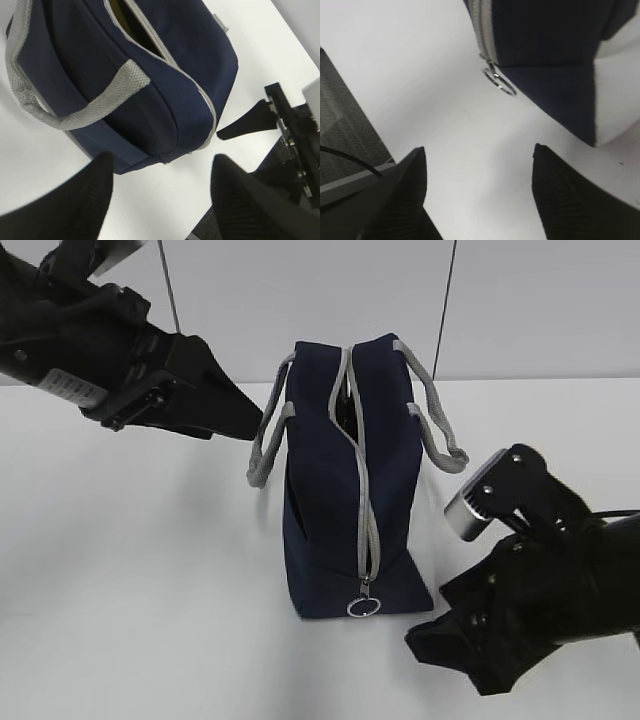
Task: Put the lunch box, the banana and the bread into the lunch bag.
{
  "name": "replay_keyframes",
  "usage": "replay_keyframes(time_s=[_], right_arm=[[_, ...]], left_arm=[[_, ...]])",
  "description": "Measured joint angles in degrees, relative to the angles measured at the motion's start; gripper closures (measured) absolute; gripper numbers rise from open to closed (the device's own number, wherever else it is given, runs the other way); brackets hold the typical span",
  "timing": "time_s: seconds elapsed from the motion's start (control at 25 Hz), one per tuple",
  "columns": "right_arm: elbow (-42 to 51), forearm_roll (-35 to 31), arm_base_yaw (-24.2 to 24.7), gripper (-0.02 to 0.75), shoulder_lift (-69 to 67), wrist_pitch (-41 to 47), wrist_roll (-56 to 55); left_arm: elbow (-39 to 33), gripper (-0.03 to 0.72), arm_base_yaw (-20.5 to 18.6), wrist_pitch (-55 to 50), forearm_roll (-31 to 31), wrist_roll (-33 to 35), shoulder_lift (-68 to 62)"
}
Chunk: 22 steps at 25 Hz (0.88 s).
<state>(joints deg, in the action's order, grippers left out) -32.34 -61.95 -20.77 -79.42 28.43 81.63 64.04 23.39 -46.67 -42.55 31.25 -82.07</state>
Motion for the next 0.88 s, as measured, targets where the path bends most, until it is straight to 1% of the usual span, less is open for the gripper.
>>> replay_keyframes(time_s=[0.04,0.16,0.24,0.44,0.64,0.76,0.88], right_arm=[[0.0,-4.0,0.0,0.250,-1.7,1.0,2.8],[0.0,-15.6,0.0,0.250,-6.5,5.7,17.2],[0.0,-20.9,0.0,0.250,-9.4,7.6,25.2],[0.0,-30.0,0.0,0.250,-15.0,7.8,38.6],[0.0,-38.7,0.0,0.250,-18.3,7.8,47.9],[-0.1,-41.1,0.0,0.250,-19.4,7.7,50.7],[-0.2,-41.6,0.0,0.250,-19.9,7.7,51.7]], left_arm=[[0.0,0.258,0.0,-0.1,0.0,0.0,0.0],[0.0,0.262,0.0,-0.1,0.1,0.0,0.0],[0.0,0.263,0.0,-0.2,0.1,0.0,0.0],[0.0,0.264,0.0,-0.5,0.3,0.0,0.0],[0.0,0.264,0.0,-0.5,0.4,0.0,0.0],[0.0,0.264,0.0,-0.5,0.6,0.0,0.0],[0.0,0.264,0.0,-0.5,0.6,0.0,0.0]])
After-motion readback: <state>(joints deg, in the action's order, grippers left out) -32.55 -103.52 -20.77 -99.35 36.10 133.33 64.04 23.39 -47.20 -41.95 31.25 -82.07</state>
